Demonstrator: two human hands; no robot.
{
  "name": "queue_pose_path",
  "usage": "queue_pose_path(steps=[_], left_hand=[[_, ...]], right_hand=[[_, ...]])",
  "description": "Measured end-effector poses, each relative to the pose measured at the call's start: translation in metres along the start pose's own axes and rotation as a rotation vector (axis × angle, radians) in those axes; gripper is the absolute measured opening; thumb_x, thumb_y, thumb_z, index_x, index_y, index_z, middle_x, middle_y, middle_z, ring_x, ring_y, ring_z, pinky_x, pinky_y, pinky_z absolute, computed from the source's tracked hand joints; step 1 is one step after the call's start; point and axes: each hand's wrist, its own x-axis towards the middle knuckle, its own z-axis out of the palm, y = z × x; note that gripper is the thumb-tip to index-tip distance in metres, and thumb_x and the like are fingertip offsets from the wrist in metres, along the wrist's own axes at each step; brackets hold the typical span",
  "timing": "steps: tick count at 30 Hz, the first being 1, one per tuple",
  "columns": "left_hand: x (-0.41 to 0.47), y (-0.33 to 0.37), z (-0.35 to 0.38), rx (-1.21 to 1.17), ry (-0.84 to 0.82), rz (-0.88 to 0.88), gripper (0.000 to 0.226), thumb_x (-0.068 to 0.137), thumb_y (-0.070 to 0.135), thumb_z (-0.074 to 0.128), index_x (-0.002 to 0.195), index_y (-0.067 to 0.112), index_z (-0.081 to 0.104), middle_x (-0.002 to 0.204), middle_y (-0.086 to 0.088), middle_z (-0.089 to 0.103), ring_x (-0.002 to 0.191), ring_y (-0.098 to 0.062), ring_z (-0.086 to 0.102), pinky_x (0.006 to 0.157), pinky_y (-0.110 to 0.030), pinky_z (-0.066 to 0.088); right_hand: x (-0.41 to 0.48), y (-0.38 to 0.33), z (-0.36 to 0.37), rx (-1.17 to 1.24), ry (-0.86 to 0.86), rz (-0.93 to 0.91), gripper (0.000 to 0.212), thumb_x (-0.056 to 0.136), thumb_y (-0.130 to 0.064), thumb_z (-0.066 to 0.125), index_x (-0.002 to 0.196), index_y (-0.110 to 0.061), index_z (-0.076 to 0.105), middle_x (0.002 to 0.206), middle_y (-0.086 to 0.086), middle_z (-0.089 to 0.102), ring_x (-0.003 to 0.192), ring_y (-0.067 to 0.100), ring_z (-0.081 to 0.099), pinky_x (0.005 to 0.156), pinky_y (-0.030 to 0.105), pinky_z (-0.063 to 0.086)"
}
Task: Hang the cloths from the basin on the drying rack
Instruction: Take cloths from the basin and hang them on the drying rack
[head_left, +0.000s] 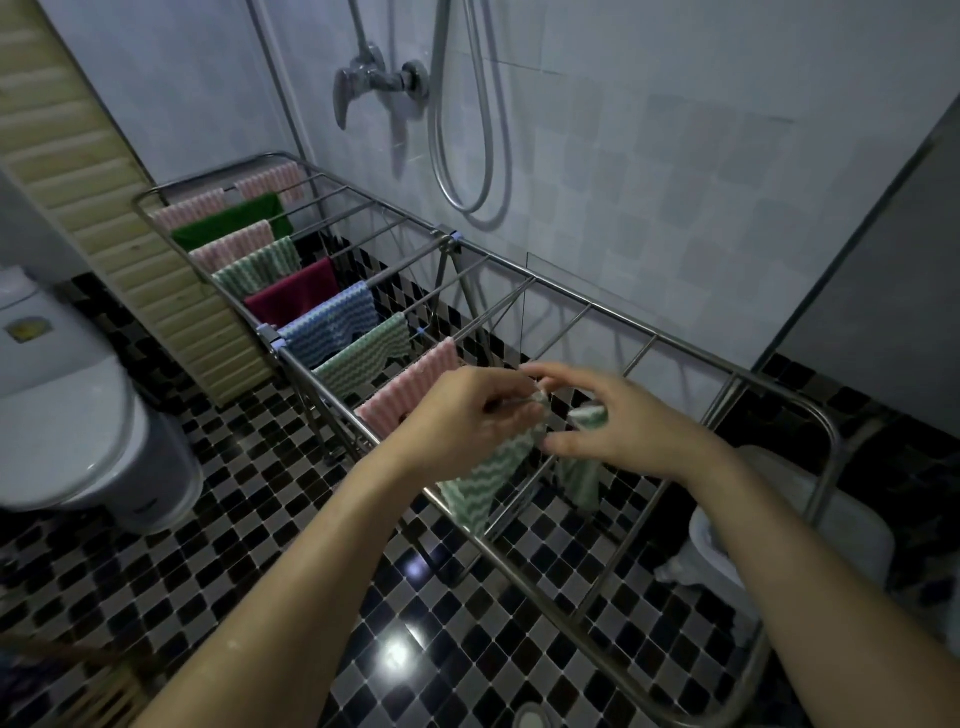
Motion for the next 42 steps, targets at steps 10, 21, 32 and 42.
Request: queue_pose_path(steps=[10,21,32,42], left_hand=[[-0.005,0.000,0.003,-0.215,0.006,-0.063,0.018,0.094,0.027,0.057,0.105,0.019,0.068,0.087,-0.003,0.070,0.077,-0.021,0.066,0.065,-0.036,0.058],[-0.019,-0.025,0.024,-0.652,-0.315,-0.318,0.018,0.095,0.011,0.055,0.106,0.025,0.056,0.110,-0.021,0.061,0.092,-0.022,0.062,0.074,-0.031,0.053],[-0.014,-0.111,0.063,0.128,0.010,-0.494,0.034,0.090,0.003,0.050,0.110,0.029,0.054,0.116,-0.006,0.064,0.093,-0.025,0.060,0.073,-0.039,0.054],[-0.017,-0.124,0.081,0.425,0.066,-0.423,0.018,0.093,0.015,0.052,0.096,0.017,0.070,0.103,0.001,0.063,0.089,-0.020,0.060,0.076,-0.035,0.053]], right_hand=[[-0.013,0.031,-0.026,-0.104,-0.047,0.171,0.011,0.078,-0.018,0.077,0.085,-0.026,0.076,0.086,-0.014,0.074,0.082,0.001,0.068,0.079,0.028,0.053],[-0.008,0.063,-0.059,0.227,0.084,0.279,0.010,0.084,-0.005,0.069,0.090,-0.011,0.073,0.069,0.002,0.070,0.058,0.011,0.063,0.053,0.024,0.050],[0.079,0.099,0.039,-0.410,0.242,0.375,0.017,0.087,-0.026,0.066,0.096,-0.013,0.072,0.098,0.006,0.071,0.086,0.023,0.063,0.068,0.028,0.047],[0.091,0.099,0.032,-0.496,0.248,0.451,0.023,0.090,-0.039,0.062,0.101,-0.020,0.067,0.104,0.003,0.068,0.091,0.024,0.064,0.073,0.034,0.053]])
